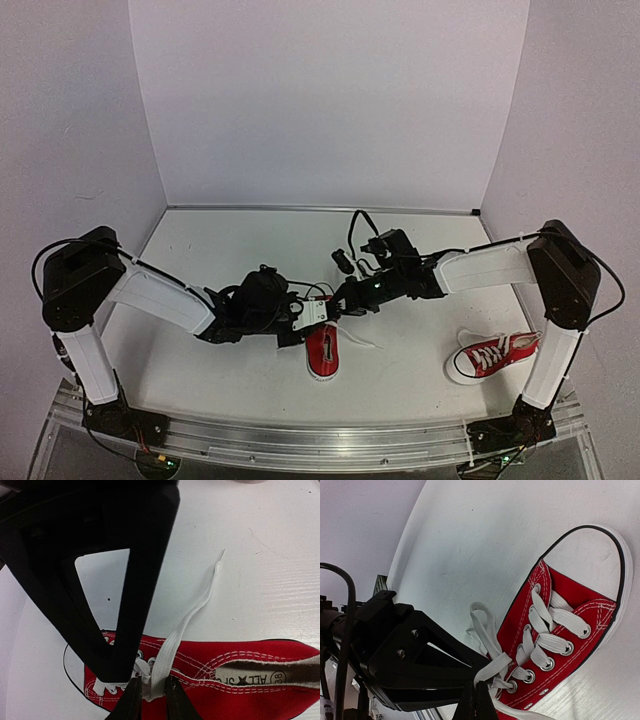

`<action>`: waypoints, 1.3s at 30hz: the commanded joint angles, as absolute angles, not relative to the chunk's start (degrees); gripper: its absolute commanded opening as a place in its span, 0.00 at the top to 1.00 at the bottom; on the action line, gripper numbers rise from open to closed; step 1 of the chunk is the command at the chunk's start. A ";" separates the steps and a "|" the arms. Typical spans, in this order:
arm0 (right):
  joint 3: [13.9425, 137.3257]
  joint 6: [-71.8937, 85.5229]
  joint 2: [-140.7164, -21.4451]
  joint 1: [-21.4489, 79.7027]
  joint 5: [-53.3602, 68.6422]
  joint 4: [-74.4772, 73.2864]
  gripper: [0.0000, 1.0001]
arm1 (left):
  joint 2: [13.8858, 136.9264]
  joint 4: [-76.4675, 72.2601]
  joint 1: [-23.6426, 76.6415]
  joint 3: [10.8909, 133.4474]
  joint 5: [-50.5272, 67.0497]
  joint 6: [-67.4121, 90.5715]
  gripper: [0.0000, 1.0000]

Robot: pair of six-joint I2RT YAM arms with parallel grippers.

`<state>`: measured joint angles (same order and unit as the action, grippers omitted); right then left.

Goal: Tie the shoes

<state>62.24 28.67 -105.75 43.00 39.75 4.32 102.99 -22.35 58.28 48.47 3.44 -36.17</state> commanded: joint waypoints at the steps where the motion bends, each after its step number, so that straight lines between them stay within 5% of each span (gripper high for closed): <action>1: 64.14 28.74 -106.05 42.72 40.60 6.33 1.00 | 104.46 -22.13 57.92 51.05 4.21 -36.58 0.85; 7: 64.25 28.57 -105.91 42.71 40.61 6.03 1.00 | 102.46 -21.72 57.92 49.92 4.72 -36.38 1.00; 39: 63.19 28.49 -105.21 42.72 41.13 6.02 1.00 | 101.80 -33.22 56.97 45.63 3.95 -28.35 1.00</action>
<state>62.24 28.64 -105.75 43.00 40.18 4.29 104.74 -28.61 57.25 46.74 2.44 -30.48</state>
